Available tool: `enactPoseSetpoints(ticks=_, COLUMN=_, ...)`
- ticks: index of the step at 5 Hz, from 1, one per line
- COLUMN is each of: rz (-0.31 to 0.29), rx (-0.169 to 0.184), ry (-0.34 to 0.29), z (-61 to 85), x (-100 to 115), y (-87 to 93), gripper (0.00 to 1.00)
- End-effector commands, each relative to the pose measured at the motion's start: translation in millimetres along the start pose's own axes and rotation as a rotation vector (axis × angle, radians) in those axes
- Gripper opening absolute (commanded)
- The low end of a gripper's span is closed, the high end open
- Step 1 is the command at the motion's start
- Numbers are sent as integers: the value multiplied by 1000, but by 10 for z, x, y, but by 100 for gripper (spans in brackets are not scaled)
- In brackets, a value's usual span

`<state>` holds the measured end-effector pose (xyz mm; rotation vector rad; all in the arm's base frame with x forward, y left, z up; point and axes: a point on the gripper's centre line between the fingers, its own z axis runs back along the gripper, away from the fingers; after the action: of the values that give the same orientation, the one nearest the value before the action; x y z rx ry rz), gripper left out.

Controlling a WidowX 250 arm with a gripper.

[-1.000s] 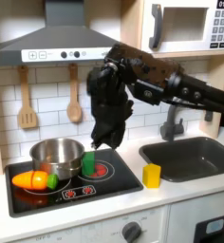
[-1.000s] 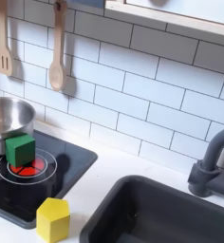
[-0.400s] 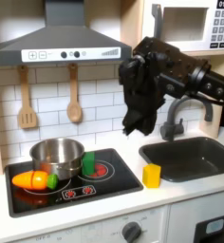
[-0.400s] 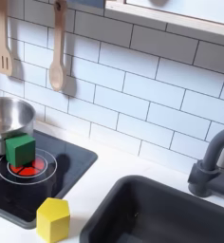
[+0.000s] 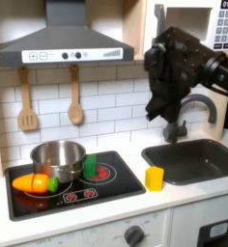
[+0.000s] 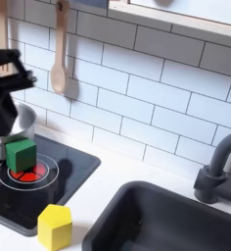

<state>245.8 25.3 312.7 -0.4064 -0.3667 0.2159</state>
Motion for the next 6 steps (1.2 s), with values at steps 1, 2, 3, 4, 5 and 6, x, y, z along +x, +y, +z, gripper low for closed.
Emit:
enactPoseSetpoints(ticks=1, rz=-135, rx=-69, ry=122, z=-125, x=-301, y=-525, gripper=0)
enactPoseSetpoints(ticks=2, rz=-154, rx=-72, ry=139, z=-61, x=-486, y=-533, gripper=0)
enactPoseSetpoints(ticks=3, rz=-174, rx=-63, ry=155, z=6, x=-670, y=-468, gripper=0)
enactPoseSetpoints(ticks=4, rz=-187, rx=-41, ry=166, z=52, x=-797, y=-339, gripper=0)
enactPoseSetpoints(ticks=5, rz=-178, rx=-1, ry=162, z=68, x=-858, y=-120, gripper=0)
enactPoseSetpoints(ticks=6, rz=-134, rx=28, ry=146, z=79, x=-833, y=78, gripper=0)
